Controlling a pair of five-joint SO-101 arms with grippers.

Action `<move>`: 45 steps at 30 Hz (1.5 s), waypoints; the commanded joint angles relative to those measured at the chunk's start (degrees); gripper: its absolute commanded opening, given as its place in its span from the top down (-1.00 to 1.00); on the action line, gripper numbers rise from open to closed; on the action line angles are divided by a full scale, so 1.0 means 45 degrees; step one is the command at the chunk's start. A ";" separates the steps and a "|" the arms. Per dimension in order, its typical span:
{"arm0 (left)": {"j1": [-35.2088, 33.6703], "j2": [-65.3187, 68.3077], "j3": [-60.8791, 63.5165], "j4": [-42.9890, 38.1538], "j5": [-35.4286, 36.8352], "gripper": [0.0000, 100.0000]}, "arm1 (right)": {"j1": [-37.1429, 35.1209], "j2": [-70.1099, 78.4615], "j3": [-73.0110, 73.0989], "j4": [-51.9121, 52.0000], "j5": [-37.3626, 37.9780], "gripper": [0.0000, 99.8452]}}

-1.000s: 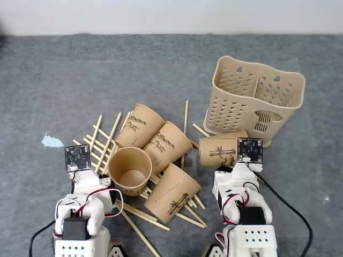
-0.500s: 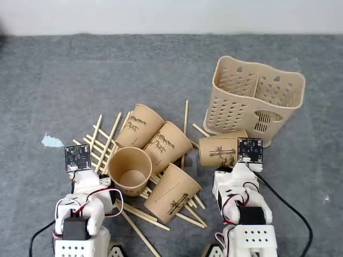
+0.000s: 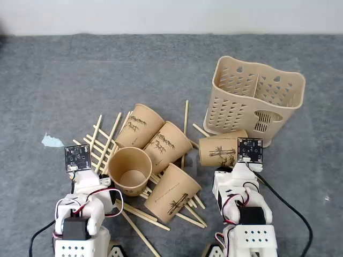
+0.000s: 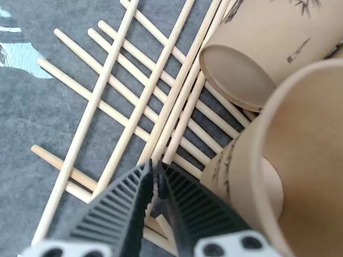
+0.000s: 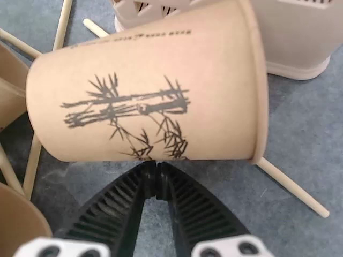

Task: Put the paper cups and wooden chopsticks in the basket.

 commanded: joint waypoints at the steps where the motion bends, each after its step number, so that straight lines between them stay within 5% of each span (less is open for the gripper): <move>1: -0.0078 -0.0156 -0.0088 0.0078 -0.0039 0.97 | 0.0107 -0.0147 0.0176 -0.0147 -0.0059 0.98; 37: -0.0078 -0.0176 -0.0869 0.0098 -0.0098 0.97 | -0.1299 -0.0186 0.0137 0.0205 0.0039 0.98; 45: -0.0098 -0.0176 -0.0850 0.0098 -0.0098 0.97 | 0.0400 -0.0186 -0.2755 0.2686 0.5021 0.98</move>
